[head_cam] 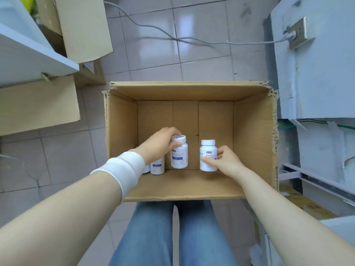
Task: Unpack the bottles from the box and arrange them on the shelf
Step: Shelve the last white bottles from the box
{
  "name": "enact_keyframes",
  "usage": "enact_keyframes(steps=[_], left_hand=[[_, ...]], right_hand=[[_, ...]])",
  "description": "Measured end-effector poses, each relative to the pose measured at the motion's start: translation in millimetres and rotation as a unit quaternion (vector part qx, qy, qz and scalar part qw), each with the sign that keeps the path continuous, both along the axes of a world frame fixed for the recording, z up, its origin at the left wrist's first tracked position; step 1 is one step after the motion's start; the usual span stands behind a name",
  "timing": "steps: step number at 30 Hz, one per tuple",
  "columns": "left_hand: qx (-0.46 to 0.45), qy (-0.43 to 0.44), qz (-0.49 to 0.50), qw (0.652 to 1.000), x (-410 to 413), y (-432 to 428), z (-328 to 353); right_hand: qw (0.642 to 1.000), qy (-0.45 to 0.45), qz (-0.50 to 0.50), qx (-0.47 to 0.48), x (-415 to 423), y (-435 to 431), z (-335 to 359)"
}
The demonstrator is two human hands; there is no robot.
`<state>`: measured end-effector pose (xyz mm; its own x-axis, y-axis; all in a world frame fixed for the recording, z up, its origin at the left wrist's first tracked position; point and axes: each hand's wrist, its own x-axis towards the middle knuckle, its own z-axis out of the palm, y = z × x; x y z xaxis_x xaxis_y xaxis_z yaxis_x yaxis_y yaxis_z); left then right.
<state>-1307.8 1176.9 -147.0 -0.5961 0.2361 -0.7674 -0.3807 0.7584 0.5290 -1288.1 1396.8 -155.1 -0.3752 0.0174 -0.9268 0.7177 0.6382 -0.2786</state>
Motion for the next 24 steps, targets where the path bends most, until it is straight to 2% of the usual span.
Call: enact_keyframes(steps=[5,9,11,14,17,21,24], left_hand=[[0.109,0.051,0.081,0.989,-16.0,5.2,92.4],[0.181,0.068,0.119,0.974,-7.3,15.7,154.6],[0.218,0.062,0.109,0.968,2.5,23.4,180.4],[0.282,0.055,0.059,0.956,20.9,37.5,221.8],[0.348,0.014,0.061,0.935,47.9,54.6,266.4],[0.409,-0.048,0.027,0.911,101.9,90.4,320.7],[0.419,-0.052,-0.043,0.905,153.2,124.0,354.3]], right_hand=[[0.985,0.041,-0.162,-0.052,8.6,14.7,90.2],[0.942,0.094,-0.311,-0.088,39.8,12.6,171.9],[0.902,0.129,-0.393,-0.124,66.5,7.2,208.8],[0.817,0.19,-0.517,-0.172,117.9,-3.4,251.0],[0.744,0.243,-0.594,-0.187,170.6,-12.1,288.6],[0.681,0.318,-0.642,-0.15,242.0,-11.3,333.9],[0.632,0.359,-0.676,-0.123,302.1,-6.5,359.6]])
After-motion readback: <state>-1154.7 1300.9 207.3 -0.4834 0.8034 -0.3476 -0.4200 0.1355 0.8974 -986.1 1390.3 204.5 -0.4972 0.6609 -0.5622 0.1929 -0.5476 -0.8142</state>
